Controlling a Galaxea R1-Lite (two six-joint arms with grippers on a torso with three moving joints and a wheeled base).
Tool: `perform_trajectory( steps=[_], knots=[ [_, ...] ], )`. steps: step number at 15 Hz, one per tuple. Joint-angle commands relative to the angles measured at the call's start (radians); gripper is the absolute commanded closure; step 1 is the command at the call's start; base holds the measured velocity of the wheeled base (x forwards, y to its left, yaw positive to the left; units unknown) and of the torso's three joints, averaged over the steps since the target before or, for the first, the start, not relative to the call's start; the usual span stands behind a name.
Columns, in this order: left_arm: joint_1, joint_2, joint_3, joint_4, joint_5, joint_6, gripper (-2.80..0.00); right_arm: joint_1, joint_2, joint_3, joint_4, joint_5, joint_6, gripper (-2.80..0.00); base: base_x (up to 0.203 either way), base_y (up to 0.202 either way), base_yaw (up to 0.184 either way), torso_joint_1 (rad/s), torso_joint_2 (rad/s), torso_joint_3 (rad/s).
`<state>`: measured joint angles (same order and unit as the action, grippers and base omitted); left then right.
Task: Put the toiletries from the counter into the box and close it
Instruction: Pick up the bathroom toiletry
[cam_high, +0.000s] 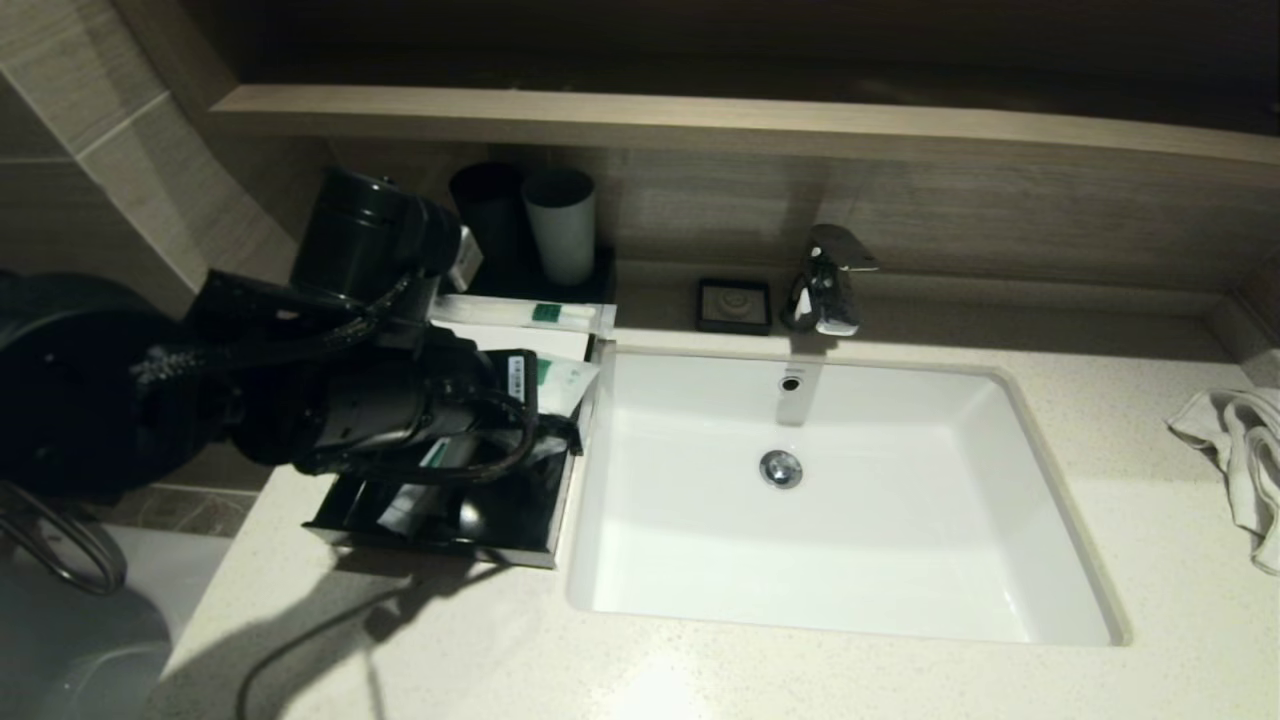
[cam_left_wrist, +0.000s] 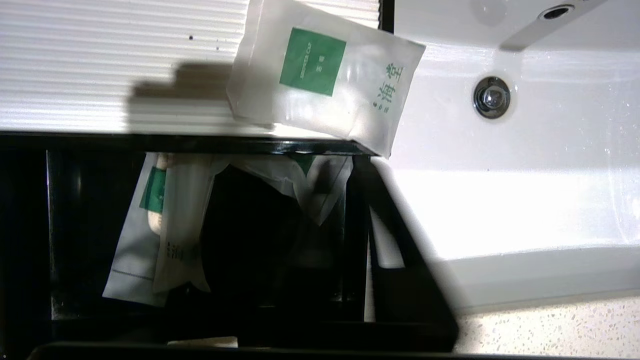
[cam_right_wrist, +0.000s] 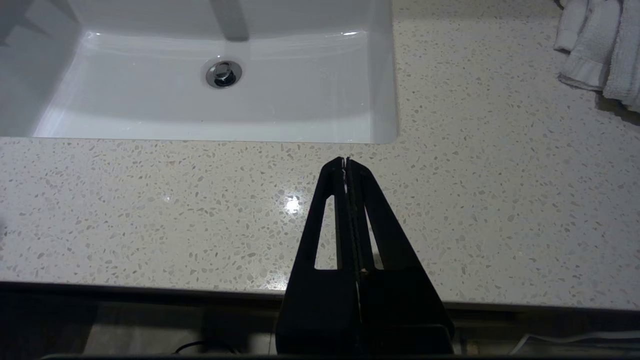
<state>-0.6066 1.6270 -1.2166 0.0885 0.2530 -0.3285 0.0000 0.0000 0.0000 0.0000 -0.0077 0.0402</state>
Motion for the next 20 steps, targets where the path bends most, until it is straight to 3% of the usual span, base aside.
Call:
perform_trajectory(
  steps=[1,9,12,17,18,20],
  knots=[
    [0.001,0.035,-0.035,0.001,0.003,-0.001,0.0,0.0,0.002,0.0,0.0,0.0,0.0,0.0,0.0,0.0,0.0,0.0,0.0,0.0],
    [-0.001,0.143,-0.158,0.013,0.007,0.022,0.0,0.0,0.002,0.0,0.0,0.0,0.0,0.0,0.0,0.0,0.0,0.0,0.0,0.0],
    [-0.001,0.178,-0.178,0.013,0.05,0.06,0.0,0.0,0.002,0.0,0.0,0.0,0.0,0.0,0.0,0.0,0.0,0.0,0.0,0.0],
    [-0.009,0.192,-0.198,0.013,0.069,0.063,0.0,0.0,0.002,0.0,0.0,0.0,0.0,0.0,0.0,0.0,0.0,0.0,0.0,0.0],
    [-0.01,0.197,-0.199,0.01,0.086,0.066,-2.78,0.0,0.002,0.0,0.0,0.0,0.0,0.0,0.0,0.0,0.0,0.0,0.0,0.0],
    [-0.022,0.205,-0.199,0.003,0.11,0.08,-2.8,0.0,0.002,0.0,0.0,0.0,0.0,0.0,0.0,0.0,0.0,0.0,0.0,0.0]
  ],
)
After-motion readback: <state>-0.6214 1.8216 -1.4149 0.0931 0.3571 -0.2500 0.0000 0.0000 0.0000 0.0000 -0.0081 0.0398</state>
